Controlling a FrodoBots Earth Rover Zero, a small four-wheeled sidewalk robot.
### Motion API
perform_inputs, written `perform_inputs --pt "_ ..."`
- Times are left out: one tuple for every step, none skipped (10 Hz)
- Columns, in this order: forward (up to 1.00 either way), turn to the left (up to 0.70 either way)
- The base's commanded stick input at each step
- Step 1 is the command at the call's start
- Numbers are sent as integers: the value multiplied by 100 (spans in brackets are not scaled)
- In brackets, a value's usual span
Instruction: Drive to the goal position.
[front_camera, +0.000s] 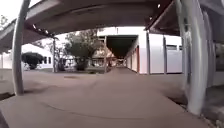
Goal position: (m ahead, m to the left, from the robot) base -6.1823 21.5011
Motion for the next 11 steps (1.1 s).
perform_inputs --pt "70 0" --pt "70 0" --pt "70 0" --pt "70 0" --pt "70 0" --pt "70 0" --pt "70 0" --pt "70 0" --pt "70 0" --pt "70 0" --pt "70 35"
